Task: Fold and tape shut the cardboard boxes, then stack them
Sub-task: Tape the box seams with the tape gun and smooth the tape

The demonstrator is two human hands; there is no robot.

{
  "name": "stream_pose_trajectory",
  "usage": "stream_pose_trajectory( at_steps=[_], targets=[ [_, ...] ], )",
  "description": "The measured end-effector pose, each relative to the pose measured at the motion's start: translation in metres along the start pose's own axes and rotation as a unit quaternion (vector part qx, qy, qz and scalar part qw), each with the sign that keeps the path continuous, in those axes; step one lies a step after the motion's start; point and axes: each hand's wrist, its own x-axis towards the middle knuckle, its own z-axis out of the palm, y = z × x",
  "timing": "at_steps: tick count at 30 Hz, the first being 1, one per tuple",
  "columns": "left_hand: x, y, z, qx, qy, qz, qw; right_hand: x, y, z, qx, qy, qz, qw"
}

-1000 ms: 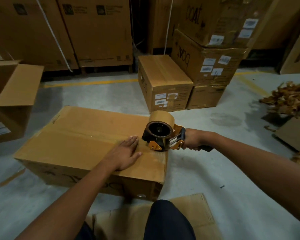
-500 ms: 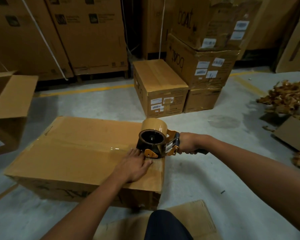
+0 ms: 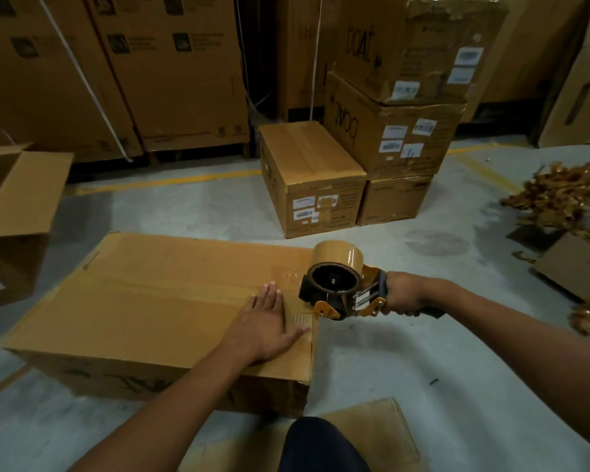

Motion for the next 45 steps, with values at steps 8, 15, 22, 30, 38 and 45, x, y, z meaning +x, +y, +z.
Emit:
stream_pose_trajectory(
  at_steps=[8, 15, 22, 30, 38, 45],
  targets=[
    [0.010, 0.046, 0.011, -0.013, 0.026, 0.020, 0.999, 0.000, 0.007, -0.005, 0.013, -0.009, -0.016, 1.000],
    [0.008, 0.048, 0.011, -0.011, 0.001, 0.009, 1.000, -0.006, 0.021, -0.007, 0.009, -0.023, -0.017, 1.000],
    [0.015, 0.046, 0.017, -0.015, 0.046, 0.073, 0.996, 0.007, 0.018, 0.012, 0.005, -0.018, -0.017, 1.000],
    [0.018, 0.044, 0.020, -0.005, 0.032, 0.063, 0.997, 0.022, 0.047, 0.023, -0.007, -0.010, 0.055, 0.998],
    [0.018, 0.043, 0.018, 0.002, 0.035, 0.090, 0.995, 0.034, 0.086, 0.079, 0.211, -0.018, 0.121, 0.970],
    [0.046, 0.029, -0.001, 0.026, 0.049, 0.189, 0.980, 0.068, 0.040, 0.112, 0.470, -0.052, 0.133, 0.871]
  ],
)
